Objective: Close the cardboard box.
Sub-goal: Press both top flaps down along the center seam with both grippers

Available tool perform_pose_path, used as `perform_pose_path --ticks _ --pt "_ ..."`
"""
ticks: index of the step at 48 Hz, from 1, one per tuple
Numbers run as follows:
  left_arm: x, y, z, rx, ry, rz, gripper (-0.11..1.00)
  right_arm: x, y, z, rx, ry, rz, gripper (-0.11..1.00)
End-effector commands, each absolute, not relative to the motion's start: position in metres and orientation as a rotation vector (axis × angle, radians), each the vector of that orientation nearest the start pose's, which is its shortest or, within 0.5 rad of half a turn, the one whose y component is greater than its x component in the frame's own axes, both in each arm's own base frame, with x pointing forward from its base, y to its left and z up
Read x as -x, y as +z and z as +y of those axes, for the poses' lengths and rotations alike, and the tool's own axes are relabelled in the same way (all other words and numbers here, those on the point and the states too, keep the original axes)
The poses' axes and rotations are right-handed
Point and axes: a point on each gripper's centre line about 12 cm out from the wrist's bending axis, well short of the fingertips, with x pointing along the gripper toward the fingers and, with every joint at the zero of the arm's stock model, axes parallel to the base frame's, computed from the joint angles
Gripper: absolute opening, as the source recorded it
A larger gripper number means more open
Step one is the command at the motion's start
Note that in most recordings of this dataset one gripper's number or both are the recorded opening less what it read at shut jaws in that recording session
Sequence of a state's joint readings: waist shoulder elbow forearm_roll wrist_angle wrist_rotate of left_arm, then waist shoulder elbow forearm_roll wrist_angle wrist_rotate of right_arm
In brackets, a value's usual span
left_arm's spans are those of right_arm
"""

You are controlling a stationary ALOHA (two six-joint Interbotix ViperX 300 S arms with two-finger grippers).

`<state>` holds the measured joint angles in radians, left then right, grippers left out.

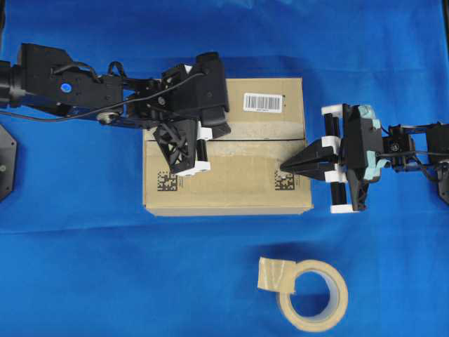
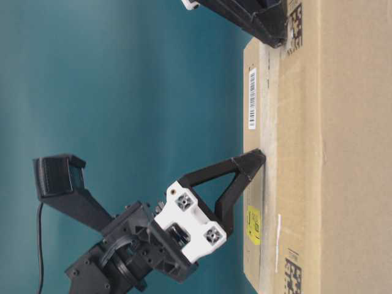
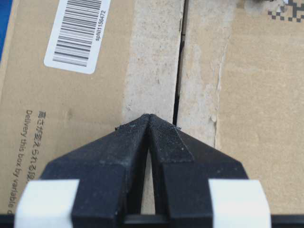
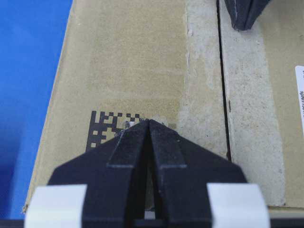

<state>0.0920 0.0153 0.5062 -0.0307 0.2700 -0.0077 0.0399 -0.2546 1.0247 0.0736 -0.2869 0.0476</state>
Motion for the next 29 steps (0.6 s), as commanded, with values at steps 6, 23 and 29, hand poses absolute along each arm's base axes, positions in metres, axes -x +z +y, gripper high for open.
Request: perform_pose_path --ticks 6,23,29 --pt "-0.402 0.204 0.032 0.075 0.086 0.743 0.0 -0.307 0.177 -0.002 -0.107 -0.046 0.436 0.0" --pt "-0.401 0.203 0.028 0.07 0.077 0.744 0.0 -0.304 0.175 -0.022 -0.121 -0.11 0.44 0.0" --pt "-0.401 0.203 0.027 0.071 0.076 0.744 0.0 -0.303 0.173 -0.025 -0.124 -0.121 0.444 0.0"
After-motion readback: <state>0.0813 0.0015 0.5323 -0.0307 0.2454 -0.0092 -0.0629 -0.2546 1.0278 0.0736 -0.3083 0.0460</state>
